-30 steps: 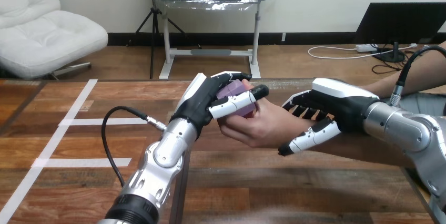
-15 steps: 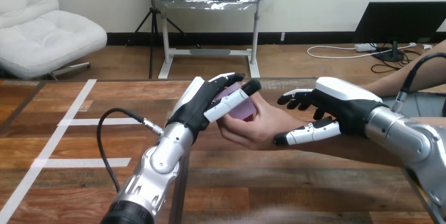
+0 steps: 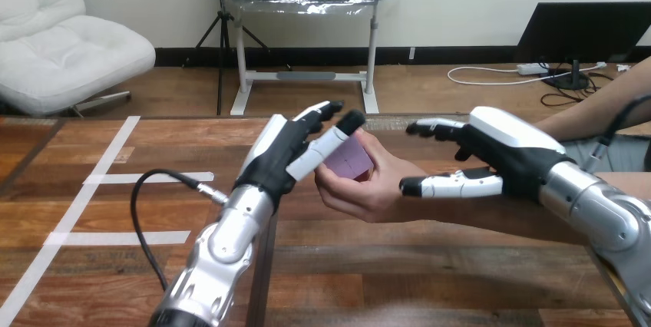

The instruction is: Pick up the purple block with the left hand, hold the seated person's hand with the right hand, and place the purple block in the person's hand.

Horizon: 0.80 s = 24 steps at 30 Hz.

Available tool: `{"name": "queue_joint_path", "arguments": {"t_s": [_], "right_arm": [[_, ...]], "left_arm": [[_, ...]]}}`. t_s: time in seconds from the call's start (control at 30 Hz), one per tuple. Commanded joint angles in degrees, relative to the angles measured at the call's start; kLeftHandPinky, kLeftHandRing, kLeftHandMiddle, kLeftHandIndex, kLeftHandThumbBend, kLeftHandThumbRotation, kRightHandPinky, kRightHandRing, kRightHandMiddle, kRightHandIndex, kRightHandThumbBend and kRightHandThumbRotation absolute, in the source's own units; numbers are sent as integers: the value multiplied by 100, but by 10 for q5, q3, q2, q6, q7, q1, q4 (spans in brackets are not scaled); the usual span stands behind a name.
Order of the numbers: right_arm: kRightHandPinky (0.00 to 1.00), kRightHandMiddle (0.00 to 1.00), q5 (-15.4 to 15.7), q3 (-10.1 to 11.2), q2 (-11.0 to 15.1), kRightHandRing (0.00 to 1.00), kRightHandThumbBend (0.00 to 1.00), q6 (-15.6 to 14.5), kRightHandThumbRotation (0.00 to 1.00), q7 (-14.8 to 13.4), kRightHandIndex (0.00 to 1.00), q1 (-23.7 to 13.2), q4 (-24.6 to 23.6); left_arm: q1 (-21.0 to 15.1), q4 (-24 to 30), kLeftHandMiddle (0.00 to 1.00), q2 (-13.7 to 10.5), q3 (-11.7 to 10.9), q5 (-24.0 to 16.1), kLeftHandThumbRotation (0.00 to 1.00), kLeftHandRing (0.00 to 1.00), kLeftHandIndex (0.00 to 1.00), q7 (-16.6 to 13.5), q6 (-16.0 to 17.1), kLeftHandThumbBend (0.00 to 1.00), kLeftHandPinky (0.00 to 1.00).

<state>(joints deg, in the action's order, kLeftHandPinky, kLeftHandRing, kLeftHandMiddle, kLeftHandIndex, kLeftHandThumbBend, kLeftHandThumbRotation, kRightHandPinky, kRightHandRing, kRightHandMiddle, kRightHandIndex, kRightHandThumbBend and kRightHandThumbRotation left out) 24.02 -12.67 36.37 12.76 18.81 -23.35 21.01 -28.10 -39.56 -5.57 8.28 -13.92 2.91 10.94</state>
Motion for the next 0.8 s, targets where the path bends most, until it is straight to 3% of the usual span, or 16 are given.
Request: {"name": "queue_joint_path", "arguments": {"t_s": [0.0, 0.53, 0.77], "right_arm": [[75, 91, -23, 29, -2, 91, 94, 12, 90, -17, 92, 6, 16], [73, 91, -105, 60, -18, 87, 92, 57, 92, -10, 92, 22, 24], [73, 90, -121, 66, -23, 87, 94, 74, 94, -14, 92, 31, 17]], "left_arm": [[12, 61, 92, -12, -14, 10, 100, 94, 89, -9, 12, 93, 88], [88, 172, 89, -15, -31, 8, 99, 89, 86, -43, 18, 90, 84], [121, 218, 87, -14, -42, 9, 99, 86, 86, -61, 43, 85, 81]]}}
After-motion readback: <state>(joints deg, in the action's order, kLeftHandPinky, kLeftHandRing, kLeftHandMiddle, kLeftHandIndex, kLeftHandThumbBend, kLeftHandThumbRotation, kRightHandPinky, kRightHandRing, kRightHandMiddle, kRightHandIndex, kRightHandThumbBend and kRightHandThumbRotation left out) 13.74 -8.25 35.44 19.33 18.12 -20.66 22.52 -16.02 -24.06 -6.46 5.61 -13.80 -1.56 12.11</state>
